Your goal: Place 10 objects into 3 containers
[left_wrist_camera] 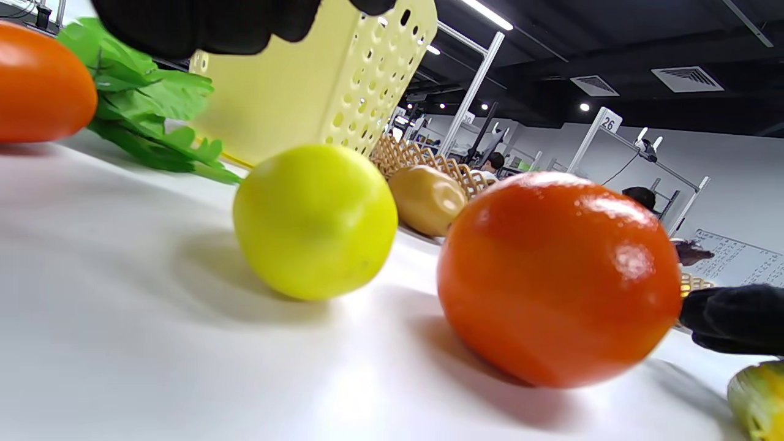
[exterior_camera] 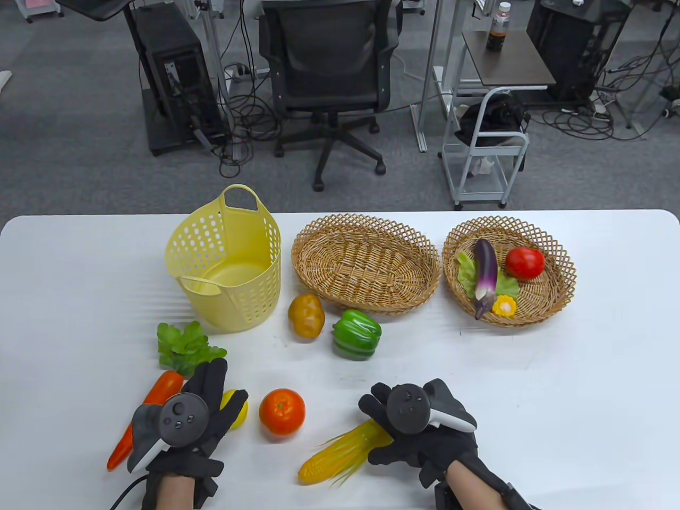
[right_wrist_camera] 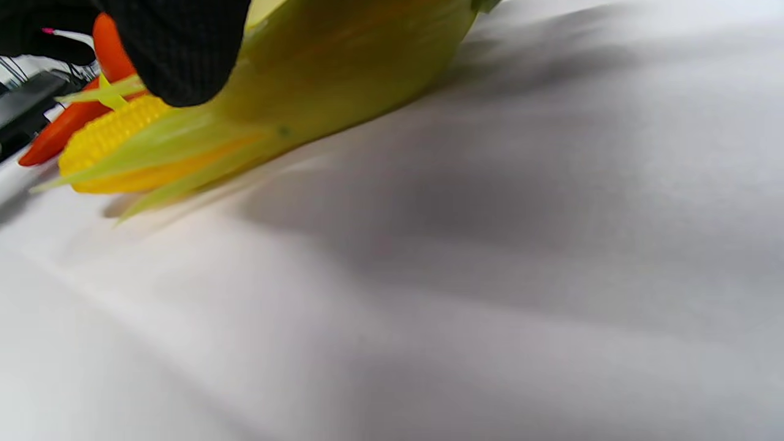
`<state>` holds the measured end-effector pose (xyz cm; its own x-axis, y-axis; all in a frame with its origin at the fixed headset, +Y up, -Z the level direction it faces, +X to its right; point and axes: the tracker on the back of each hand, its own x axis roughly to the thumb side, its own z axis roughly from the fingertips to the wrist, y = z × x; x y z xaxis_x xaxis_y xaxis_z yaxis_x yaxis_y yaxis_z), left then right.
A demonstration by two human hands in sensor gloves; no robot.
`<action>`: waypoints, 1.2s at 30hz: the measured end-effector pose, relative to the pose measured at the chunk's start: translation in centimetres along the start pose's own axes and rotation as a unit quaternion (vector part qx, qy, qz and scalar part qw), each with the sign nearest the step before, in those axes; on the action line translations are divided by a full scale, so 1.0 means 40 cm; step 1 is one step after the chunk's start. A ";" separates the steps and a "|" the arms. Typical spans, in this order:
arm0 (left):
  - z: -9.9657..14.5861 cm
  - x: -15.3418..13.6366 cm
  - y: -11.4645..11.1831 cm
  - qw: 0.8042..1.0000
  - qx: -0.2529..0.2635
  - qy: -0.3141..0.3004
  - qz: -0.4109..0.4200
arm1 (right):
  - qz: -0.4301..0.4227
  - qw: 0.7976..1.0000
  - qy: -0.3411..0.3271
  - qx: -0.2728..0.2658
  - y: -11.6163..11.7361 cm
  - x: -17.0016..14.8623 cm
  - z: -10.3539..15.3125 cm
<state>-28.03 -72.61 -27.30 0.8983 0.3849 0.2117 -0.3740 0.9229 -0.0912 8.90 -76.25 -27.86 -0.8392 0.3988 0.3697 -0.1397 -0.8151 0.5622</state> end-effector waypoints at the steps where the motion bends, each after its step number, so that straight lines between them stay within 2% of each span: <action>1: -0.001 0.000 -0.003 1.000 -0.004 0.000 -0.001 | 0.008 1.000 0.001 0.005 0.005 0.001 -0.003; 13: -0.004 0.002 -0.010 1.000 -0.014 0.001 0.000 | 0.030 0.999 0.023 0.006 0.012 -0.001 -0.008; 36: -0.012 0.002 -0.017 1.000 -0.016 0.003 0.007 | 0.021 1.000 0.004 0.020 0.005 -0.018 -0.009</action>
<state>-27.59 -73.21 -27.70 0.8942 0.3979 0.2051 -0.3790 0.9168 -0.1261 9.29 -76.85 -28.29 -0.8484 0.3610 0.3872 -0.0831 -0.8132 0.5760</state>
